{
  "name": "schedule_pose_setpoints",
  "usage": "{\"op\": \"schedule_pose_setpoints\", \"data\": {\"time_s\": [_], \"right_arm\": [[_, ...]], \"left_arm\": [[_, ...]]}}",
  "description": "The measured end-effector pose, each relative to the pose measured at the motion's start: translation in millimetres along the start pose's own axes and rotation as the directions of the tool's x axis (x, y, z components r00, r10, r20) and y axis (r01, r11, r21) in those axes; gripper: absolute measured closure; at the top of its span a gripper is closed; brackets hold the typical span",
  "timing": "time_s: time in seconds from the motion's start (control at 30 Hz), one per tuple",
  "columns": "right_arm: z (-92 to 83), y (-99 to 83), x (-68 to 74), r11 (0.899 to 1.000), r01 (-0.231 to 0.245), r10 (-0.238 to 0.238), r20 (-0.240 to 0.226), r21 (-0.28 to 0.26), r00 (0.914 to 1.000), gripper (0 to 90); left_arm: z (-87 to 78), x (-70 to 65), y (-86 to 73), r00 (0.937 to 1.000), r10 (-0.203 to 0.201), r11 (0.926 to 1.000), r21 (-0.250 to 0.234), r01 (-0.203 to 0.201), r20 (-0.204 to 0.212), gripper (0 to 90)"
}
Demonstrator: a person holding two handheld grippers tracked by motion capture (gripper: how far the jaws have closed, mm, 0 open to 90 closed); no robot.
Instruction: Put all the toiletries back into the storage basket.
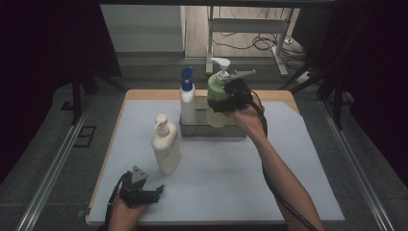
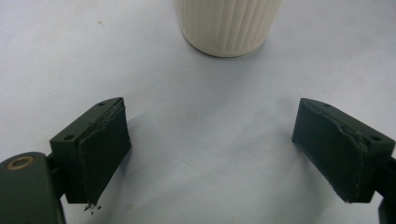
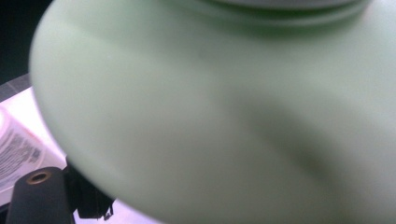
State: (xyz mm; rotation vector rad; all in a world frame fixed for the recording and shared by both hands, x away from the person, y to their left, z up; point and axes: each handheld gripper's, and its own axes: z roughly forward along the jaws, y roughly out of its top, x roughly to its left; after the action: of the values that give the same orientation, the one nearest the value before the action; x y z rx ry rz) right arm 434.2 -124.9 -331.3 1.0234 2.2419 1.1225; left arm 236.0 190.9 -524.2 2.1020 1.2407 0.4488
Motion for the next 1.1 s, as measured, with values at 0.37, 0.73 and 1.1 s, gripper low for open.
{"op": "schedule_pose_setpoints", "data": {"time_s": [0.37, 0.73, 1.1], "right_arm": [[20.5, 1.0, -7.0, 1.0, 0.0, -0.001, 0.04, 0.005, 0.9992, 12.5], [36.8, -8.3, -11.6, 1.0, -0.005, 0.004, 0.052, 0.021, 0.9986, 12.5], [46.1, -17.2, -13.1, 0.998, -0.017, 0.016, 0.026, 0.052, 0.9995, 12.6]], "left_arm": [[0.0, 0.1, 0.0, 1.0, 0.001, 1.0, 0.0, -0.001, 0.0, 10.6], [-0.3, 0.1, -0.1, 1.0, 0.002, 1.0, 0.003, -0.002, 0.0, 10.6], [-0.3, 0.0, -0.1, 1.0, 0.001, 1.0, 0.003, -0.001, 0.0, 10.7]]}}
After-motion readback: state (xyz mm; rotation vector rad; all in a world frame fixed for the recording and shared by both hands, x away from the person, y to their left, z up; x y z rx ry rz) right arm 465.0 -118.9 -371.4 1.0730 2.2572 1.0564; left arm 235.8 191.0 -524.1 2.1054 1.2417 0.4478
